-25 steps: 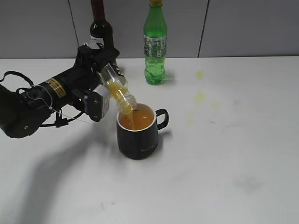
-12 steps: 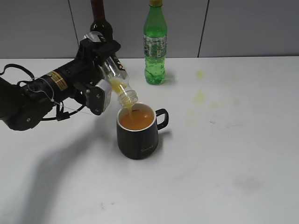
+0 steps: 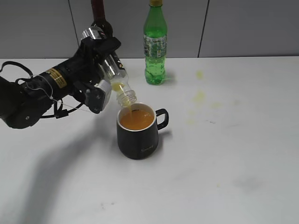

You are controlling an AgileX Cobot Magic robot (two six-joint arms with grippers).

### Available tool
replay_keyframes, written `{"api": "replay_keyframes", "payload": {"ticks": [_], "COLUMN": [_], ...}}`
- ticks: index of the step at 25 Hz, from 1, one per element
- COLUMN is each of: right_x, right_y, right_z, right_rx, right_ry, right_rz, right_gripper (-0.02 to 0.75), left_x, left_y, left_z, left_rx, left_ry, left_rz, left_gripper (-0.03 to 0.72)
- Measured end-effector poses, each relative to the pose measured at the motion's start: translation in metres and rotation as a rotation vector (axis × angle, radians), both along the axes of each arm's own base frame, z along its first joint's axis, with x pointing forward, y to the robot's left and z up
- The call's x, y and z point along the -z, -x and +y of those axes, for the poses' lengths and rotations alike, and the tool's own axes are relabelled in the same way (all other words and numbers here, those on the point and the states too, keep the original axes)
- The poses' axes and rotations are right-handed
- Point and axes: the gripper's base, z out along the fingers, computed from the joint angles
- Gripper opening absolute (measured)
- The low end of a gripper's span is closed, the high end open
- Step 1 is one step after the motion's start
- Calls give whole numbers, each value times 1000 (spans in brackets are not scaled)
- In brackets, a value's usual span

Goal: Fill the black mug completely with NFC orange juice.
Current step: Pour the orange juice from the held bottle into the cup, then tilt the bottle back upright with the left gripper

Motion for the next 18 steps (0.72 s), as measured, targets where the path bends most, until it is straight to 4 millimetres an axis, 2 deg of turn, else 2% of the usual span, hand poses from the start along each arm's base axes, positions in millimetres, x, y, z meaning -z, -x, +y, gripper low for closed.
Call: {"api": "replay_keyframes", "payload": {"ticks": [11, 18], "right_x": [0, 0], "right_y": [0, 0], "right_z": [0, 0], "right_rx": [0, 0], "right_ry": [0, 0], "right_rz": [0, 0], "right_gripper": [553, 553], "left_x": [0, 0], "left_y": [0, -1], "left_z": [0, 0], "left_rx": [-2, 19], "left_ry": [11, 248], "left_rz": [7, 182], "left_gripper": [468, 468]}}
